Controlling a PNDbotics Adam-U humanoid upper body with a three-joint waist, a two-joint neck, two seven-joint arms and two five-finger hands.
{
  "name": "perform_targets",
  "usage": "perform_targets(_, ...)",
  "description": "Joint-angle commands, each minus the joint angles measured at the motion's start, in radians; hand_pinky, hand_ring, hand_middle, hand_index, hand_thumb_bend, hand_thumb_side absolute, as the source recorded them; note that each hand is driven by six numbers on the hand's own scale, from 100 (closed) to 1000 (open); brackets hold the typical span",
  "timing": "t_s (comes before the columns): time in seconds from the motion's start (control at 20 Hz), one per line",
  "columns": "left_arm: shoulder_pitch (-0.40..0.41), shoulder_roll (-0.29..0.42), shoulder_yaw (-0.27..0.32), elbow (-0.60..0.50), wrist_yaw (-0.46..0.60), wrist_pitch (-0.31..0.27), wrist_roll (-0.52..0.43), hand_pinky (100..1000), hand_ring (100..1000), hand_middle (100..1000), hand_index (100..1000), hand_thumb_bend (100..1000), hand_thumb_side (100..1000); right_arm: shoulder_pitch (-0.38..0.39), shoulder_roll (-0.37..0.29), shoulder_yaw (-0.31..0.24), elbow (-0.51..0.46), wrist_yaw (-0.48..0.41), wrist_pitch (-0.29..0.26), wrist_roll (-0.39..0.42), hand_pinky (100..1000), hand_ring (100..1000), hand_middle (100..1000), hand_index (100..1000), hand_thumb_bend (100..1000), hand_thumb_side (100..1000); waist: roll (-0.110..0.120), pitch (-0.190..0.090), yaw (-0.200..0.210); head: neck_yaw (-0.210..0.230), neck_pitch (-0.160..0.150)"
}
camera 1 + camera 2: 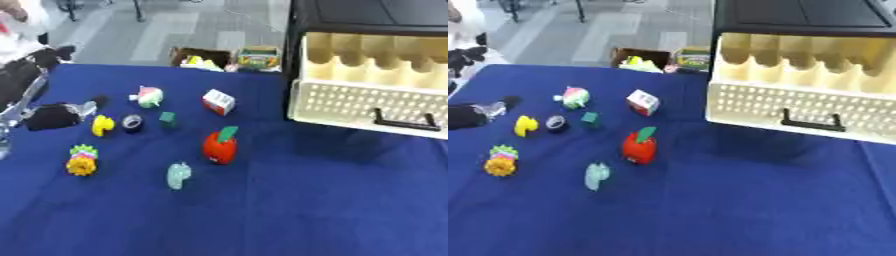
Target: Pick up objects from table and place into drawer.
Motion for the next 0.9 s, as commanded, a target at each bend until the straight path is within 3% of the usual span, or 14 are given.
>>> perform_targets(0.05,-0.030,0.052,-0.018,0.065,-0.050,-0.045,-0.048,748,878,835,1000,614,705,-0.004,-0.003,-0.019,-0.011,-0.026,-0.003,-0.050,478,451,383,762,426,924,0.000,-0.011,0.000,0.006,0.001)
perform_targets(0.3,-0.047,0.067,-0.030,0.141,-0.127,-0.123,-0.126,767,905,854,1000,652,636,0.014,0.005,-0.010,-0.011,-0.049,-0.004,-0.128,479,451,387,763,425,922,0.003,-0.007,-0.001,0.004,-0.005)
perform_targets(0.5,-0.065,0.073,-0.021,0.194,-0.187,-0.183,-0.186,782,921,862,1000,621,567,0.026,0.011,0.001,-0.011,-0.067,-0.006,-0.188,483,455,393,763,394,948,0.003,-0.005,-0.002,-0.001,-0.011)
perform_targets(0.55,-0.070,0.073,-0.019,0.206,-0.200,-0.198,-0.201,785,921,863,1000,607,543,0.028,0.013,0.002,-0.011,-0.075,-0.006,-0.203,489,458,394,765,406,916,0.004,-0.004,-0.002,-0.001,-0.012)
perform_targets(0.7,-0.083,0.073,-0.013,0.236,-0.245,-0.244,-0.247,798,927,869,1000,623,539,0.037,0.021,-0.002,-0.011,-0.102,-0.012,-0.249,514,470,408,767,388,916,0.004,-0.003,-0.004,-0.004,-0.015)
perform_targets(0.9,-0.088,0.072,-0.012,0.247,-0.297,-0.305,-0.307,809,932,867,1000,715,583,0.050,0.031,-0.009,-0.011,-0.132,-0.019,-0.310,519,471,409,764,363,900,0.005,0.000,-0.006,-0.006,-0.018)
